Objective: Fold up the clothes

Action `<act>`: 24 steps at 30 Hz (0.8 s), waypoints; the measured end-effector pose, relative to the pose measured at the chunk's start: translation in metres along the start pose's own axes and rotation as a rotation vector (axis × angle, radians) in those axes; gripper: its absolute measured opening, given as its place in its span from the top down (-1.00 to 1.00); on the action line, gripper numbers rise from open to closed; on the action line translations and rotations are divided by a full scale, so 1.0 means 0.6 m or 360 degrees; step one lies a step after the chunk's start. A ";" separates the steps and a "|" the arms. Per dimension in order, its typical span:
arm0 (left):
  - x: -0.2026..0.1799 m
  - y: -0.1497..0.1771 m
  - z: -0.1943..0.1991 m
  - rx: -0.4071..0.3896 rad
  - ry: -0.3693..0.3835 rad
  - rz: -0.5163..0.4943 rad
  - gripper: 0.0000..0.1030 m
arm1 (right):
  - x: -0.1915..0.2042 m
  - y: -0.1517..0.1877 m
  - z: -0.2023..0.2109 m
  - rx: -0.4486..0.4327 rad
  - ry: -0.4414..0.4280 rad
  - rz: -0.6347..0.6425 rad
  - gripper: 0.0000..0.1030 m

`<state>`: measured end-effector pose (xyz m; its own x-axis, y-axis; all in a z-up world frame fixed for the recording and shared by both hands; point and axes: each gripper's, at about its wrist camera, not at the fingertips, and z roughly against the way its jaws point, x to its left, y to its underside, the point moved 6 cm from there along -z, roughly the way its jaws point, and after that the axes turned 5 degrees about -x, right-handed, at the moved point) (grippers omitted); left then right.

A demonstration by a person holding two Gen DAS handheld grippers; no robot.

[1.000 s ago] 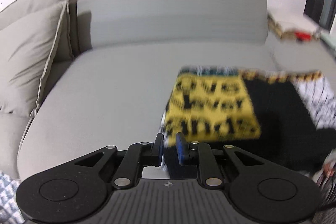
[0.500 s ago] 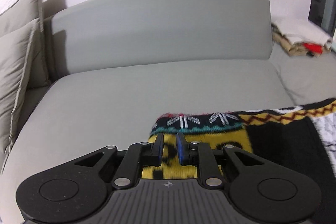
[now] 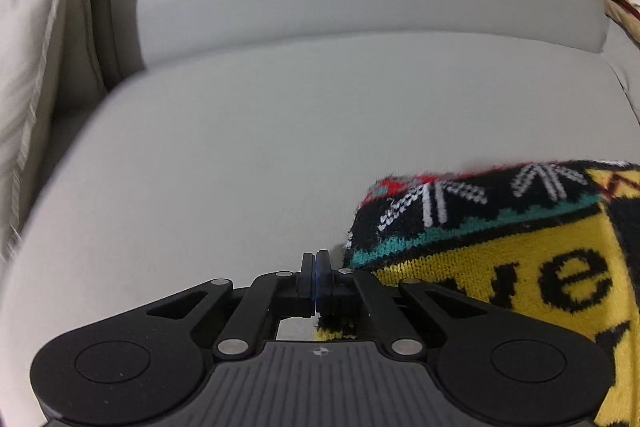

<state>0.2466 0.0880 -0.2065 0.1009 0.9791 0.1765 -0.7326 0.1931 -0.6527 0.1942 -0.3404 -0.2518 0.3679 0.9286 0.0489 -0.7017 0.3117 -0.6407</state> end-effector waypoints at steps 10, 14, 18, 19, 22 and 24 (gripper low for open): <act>0.033 0.029 0.190 -0.0169 0.0041 -0.0041 0.66 | -0.009 0.005 0.214 -0.0083 -0.0313 -0.0100 0.54; 0.027 0.066 0.258 -0.0199 0.0096 -0.0049 0.64 | -0.011 0.053 0.284 -0.0058 -0.0427 -0.0076 0.45; 0.020 0.103 0.259 -0.0199 0.0129 -0.0043 0.82 | -0.011 0.110 0.299 0.0016 -0.0425 -0.0035 0.40; 0.020 0.112 0.242 -0.0160 0.0128 -0.0048 0.87 | -0.009 0.123 0.291 0.0030 -0.0388 -0.0009 0.40; 0.018 0.136 0.188 -0.0024 0.0134 -0.0059 0.95 | -0.007 0.147 0.260 0.0017 -0.0194 0.0115 0.40; 0.010 0.139 0.172 0.0009 0.0165 -0.0078 0.95 | -0.006 0.165 0.228 0.0056 -0.0081 0.0191 0.40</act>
<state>0.1168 0.1034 -0.1836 0.2055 0.9699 0.1310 -0.7289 0.2410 -0.6408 0.0397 -0.2854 -0.2104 0.2491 0.9684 0.0132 -0.7599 0.2039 -0.6172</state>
